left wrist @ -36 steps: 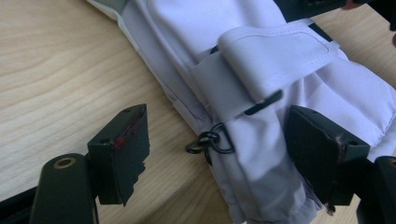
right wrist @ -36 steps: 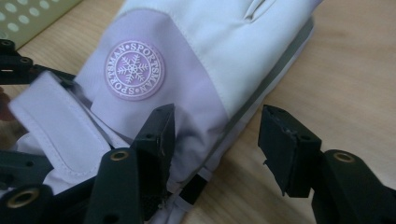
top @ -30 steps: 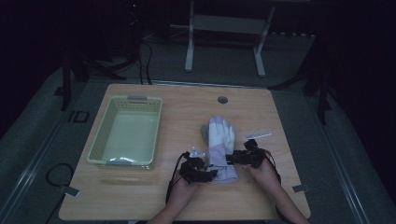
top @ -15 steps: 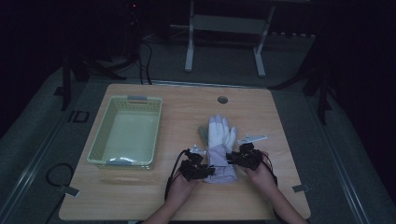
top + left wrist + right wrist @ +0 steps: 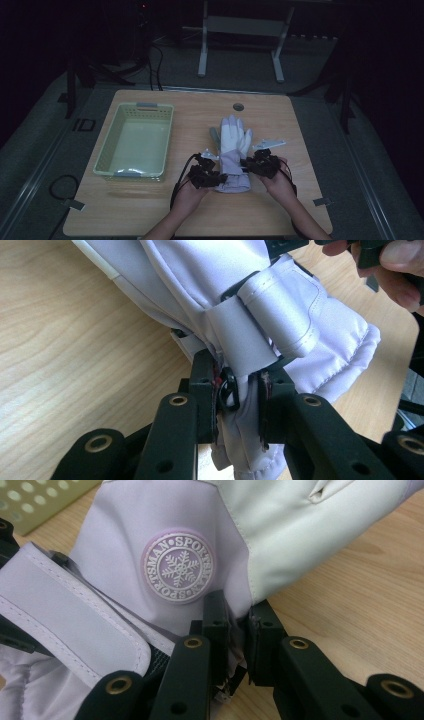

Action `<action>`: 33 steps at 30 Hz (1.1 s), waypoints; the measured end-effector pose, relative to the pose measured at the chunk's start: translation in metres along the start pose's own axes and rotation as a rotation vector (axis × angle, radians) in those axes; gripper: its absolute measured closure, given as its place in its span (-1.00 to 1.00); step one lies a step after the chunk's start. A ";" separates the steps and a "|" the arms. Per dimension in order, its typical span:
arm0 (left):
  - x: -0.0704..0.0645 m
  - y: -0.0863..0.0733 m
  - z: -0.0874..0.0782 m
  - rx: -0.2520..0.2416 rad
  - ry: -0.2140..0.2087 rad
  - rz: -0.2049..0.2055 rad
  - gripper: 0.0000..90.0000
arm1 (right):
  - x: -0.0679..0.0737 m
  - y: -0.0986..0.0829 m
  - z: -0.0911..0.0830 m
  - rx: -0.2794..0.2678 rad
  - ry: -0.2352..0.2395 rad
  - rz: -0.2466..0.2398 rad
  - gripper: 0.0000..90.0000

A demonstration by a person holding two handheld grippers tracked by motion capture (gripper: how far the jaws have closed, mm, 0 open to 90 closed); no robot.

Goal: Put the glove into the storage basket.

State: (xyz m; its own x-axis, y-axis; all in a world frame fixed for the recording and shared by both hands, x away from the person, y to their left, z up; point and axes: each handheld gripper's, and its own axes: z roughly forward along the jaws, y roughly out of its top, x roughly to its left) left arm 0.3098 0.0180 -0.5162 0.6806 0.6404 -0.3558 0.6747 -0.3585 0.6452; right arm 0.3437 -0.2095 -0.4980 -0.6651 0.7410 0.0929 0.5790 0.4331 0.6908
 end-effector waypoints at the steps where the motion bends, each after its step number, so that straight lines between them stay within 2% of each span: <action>1: 0.000 0.002 -0.003 0.000 0.000 0.006 0.64 | 0.000 0.000 0.000 0.000 0.000 0.000 0.80; 10: 0.006 0.017 -0.030 -0.019 0.007 0.051 0.64 | 0.011 0.025 -0.010 -0.048 -0.010 -0.014 0.80; 12: 0.009 0.021 -0.038 -0.024 0.010 0.057 0.64 | 0.016 0.039 -0.012 -0.059 -0.020 -0.036 0.81; 16: 0.014 0.029 -0.052 -0.015 0.025 0.073 0.65 | 0.021 0.052 -0.013 -0.062 -0.028 -0.055 0.81; 18: 0.018 0.033 -0.059 -0.010 0.025 0.081 0.64 | 0.026 0.064 -0.012 -0.068 -0.019 -0.056 0.81; 26: 0.030 0.042 -0.087 -0.010 0.047 0.101 0.65 | 0.039 0.093 -0.005 -0.090 -0.008 -0.073 0.81; 30: 0.037 0.045 -0.104 -0.013 0.064 0.117 0.65 | 0.046 0.104 -0.003 -0.102 0.001 -0.080 0.81; 33: 0.042 0.045 -0.119 -0.013 0.080 0.113 0.65 | 0.054 0.115 0.000 -0.112 0.017 -0.085 0.81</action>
State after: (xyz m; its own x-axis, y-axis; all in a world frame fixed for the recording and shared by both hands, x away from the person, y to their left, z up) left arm 0.3347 0.1094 -0.4217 0.7271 0.6483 -0.2258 0.5907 -0.4232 0.6870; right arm 0.3743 -0.1197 -0.4132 -0.7181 0.6947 0.0416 0.4640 0.4333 0.7726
